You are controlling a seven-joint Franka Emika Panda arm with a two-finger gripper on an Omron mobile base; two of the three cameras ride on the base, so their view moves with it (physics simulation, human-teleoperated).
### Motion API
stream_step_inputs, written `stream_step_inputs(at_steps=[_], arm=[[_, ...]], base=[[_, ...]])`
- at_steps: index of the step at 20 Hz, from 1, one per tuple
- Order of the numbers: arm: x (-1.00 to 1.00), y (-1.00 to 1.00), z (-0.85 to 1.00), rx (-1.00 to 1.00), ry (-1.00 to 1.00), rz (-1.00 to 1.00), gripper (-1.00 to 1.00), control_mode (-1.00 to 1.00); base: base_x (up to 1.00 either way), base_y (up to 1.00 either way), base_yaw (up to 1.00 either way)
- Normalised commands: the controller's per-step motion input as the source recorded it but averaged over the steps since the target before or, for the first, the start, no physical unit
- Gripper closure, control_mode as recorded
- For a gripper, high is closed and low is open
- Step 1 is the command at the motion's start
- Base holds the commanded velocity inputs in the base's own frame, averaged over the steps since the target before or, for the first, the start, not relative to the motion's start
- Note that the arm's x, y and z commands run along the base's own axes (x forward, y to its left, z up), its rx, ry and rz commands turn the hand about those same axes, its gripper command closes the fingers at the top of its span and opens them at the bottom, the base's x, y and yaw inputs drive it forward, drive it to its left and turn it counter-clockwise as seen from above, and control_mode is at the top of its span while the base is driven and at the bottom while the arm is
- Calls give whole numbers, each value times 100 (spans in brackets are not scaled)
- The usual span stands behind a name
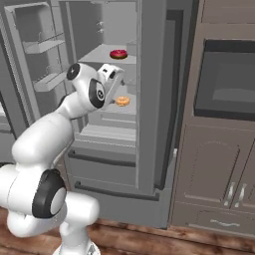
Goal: Take the donuts from the fridge and place them on the empty tray on the dining counter.
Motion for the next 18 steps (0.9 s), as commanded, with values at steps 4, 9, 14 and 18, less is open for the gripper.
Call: stream_step_inputs(at_steps=[4, 9, 14, 18], arm=[[22, -39, -7, -4, 4, -17, -100, -100], [-21, -84, -20, -1, 11, -27, -100, -100], [-53, -100, -27, 0, 6, -32, -100, -100], [-59, -100, -9, 0, -2, -25, -100, -100]], base=[[0, 0, 0], [0, 0, 0], [0, 0, 0], [0, 0, 0]])
